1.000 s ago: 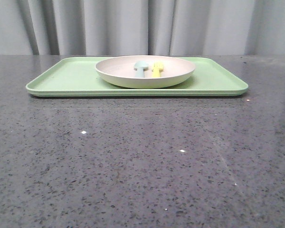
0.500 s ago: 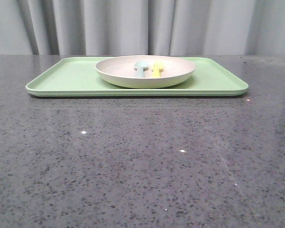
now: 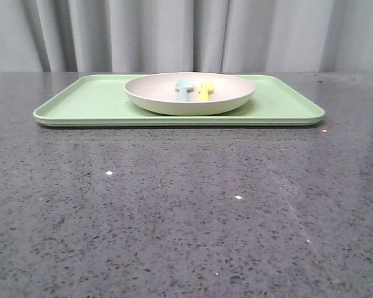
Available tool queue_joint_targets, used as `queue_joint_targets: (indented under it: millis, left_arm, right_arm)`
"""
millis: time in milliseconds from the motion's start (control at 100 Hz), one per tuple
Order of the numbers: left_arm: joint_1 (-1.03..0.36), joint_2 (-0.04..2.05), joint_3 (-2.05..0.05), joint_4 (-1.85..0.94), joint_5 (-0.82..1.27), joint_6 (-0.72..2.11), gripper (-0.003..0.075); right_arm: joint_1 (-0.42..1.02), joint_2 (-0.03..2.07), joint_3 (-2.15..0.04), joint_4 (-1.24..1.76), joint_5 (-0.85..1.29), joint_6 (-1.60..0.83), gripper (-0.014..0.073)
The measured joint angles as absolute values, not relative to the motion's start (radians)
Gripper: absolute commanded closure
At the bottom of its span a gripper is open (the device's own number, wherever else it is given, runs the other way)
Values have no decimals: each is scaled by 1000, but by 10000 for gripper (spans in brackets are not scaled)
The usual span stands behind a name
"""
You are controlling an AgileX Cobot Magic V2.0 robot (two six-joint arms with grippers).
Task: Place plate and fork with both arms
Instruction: 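Move the open right gripper above the yellow fork on the plate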
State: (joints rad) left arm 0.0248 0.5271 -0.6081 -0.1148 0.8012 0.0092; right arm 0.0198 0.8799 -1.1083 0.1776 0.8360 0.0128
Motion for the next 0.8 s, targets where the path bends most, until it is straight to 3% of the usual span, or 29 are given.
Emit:
queue_joint_targets:
  millis: [490, 800]
  left_arm:
    - [25, 527, -608, -116, 801, 9, 321]
    - [25, 527, -608, -116, 801, 9, 321]
  right_arm:
    - [268, 1381, -1521, 189, 845, 25, 53]
    - [454, 1700, -1812, 18, 946, 225, 53]
